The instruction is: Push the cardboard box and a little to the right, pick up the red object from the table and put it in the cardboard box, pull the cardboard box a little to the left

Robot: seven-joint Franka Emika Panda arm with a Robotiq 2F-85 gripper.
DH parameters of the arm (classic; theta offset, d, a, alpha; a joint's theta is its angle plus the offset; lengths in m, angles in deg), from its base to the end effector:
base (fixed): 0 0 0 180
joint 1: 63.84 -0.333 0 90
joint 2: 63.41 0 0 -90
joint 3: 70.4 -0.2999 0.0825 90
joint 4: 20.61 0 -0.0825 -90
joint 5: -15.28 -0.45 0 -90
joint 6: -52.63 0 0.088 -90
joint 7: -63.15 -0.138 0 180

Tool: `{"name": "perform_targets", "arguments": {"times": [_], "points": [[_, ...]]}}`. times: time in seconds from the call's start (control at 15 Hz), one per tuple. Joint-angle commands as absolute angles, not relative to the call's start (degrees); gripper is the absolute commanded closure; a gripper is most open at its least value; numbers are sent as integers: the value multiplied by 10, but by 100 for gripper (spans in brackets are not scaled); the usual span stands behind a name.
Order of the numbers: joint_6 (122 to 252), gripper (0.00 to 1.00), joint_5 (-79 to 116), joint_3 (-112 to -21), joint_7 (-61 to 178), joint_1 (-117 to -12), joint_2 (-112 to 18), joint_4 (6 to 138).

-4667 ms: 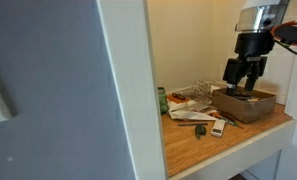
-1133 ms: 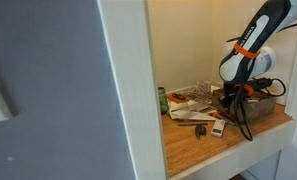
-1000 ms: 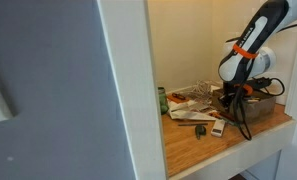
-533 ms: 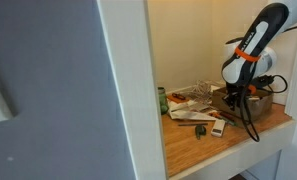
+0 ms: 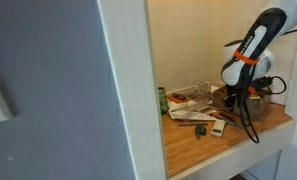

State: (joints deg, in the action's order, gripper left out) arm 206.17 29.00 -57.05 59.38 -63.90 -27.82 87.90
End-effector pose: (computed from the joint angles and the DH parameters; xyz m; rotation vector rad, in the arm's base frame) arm 0.6670 -0.1558 0.1011 2.8651 -0.0536 0.2113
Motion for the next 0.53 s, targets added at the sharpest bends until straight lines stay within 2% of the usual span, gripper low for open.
{"name": "perform_targets", "arguments": {"times": [0.0,0.47], "points": [[2053,48,278,-593,604,-624,-253,851],[2056,51,277,-596,593,-627,-226,836]]}}
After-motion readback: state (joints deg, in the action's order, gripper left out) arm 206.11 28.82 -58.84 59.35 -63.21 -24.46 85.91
